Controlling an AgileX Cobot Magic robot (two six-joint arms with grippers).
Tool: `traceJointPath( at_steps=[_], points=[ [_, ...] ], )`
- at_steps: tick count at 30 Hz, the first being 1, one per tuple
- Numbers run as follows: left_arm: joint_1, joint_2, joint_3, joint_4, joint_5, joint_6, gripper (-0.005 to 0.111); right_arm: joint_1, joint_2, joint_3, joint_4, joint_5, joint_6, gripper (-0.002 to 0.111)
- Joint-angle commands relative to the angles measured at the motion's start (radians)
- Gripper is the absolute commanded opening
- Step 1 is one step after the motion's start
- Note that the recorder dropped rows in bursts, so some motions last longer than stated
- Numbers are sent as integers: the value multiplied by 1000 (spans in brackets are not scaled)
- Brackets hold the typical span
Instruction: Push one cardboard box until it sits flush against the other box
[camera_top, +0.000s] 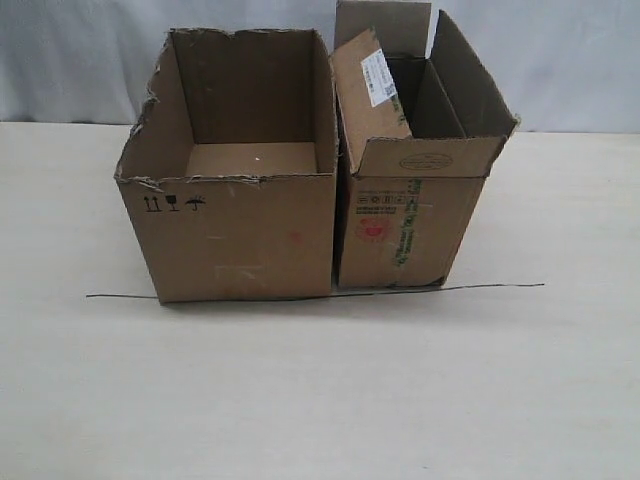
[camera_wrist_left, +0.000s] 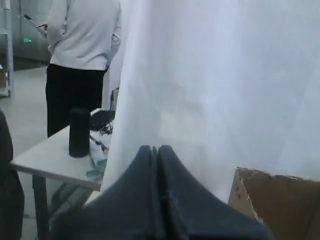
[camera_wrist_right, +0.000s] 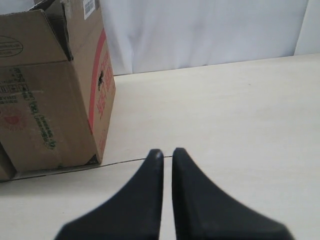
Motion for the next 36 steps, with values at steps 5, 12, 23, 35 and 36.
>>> traceJointPath(
  at_steps=[5, 12, 23, 35, 36],
  points=[
    [-25, -32, 182, -59, 399, -5, 0, 2, -4, 3, 2, -2, -1, 5],
    [-39, -47, 182, 126, 380, 53, 0, 2, -4, 3, 2, -2, -1, 5],
    [-222, -436, 361, 158, 153, 53, 0, 2, -4, 3, 2, -1, -1, 5],
    [-231, -571, 541, 487, 84, -447, 0, 2, -4, 3, 2, -1, -1, 5],
    [-231, -571, 561, 612, 64, -603, 0, 2, -4, 3, 2, -1, -1, 5]
  ],
)
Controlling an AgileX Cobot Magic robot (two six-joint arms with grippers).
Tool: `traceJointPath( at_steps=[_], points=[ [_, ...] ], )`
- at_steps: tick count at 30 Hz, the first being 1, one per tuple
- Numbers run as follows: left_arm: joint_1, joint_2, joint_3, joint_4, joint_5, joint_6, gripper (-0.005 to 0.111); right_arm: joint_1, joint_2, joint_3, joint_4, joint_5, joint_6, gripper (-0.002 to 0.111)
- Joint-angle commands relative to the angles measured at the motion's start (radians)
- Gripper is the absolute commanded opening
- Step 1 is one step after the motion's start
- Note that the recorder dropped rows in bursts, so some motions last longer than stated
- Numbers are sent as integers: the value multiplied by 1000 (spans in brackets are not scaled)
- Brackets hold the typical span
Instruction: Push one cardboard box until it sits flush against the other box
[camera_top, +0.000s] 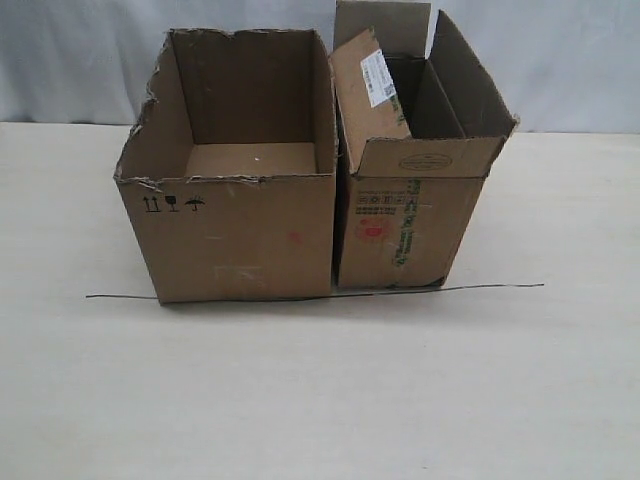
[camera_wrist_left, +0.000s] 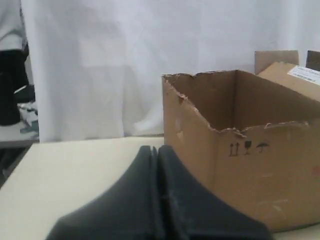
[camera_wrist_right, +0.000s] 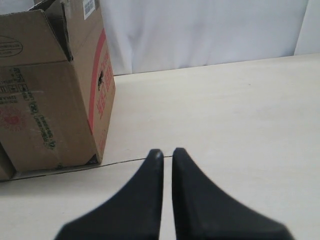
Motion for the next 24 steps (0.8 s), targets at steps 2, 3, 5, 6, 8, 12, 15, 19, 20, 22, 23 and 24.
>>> traceJointPath(
  at_steps=[2, 3, 5, 6, 8, 12, 15, 19, 20, 22, 23, 24],
  points=[
    [-6, -4, 106, 630, -127, -808, 0, 2, -4, 3, 0, -1, -1, 5],
    [-6, -4, 106, 677, -146, -865, 0, 2, -4, 3, 0, -1, -1, 5],
    [-6, -4, 106, 675, -56, -846, 0, 2, -4, 3, 0, -1, -1, 5],
    [-6, -4, 106, 667, -41, -810, 0, 2, -4, 3, 0, -1, -1, 5],
    [-6, -4, 106, 667, -9, -724, 0, 2, -4, 3, 0, -1, -1, 5],
    [-6, -4, 106, 667, 0, -664, 0, 2, -4, 3, 0, -1, -1, 5],
    [-6, -4, 106, 663, -3, -664, 0, 2, -4, 3, 0, -1, -1, 5],
    [-6, -4, 106, 660, -6, -664, 0, 2, -4, 3, 0, -1, -1, 5],
    [-6, -4, 106, 660, -6, -664, 0, 2, -4, 3, 0, -1, -1, 5],
    [-6, -4, 106, 660, -6, -664, 0, 2, -4, 3, 0, -1, -1, 5],
    [-6, -4, 106, 660, -6, -664, 0, 2, -4, 3, 0, -1, -1, 5],
    [-6, -4, 106, 660, -6, -664, 0, 2, -4, 3, 0, -1, -1, 5]
  ],
)
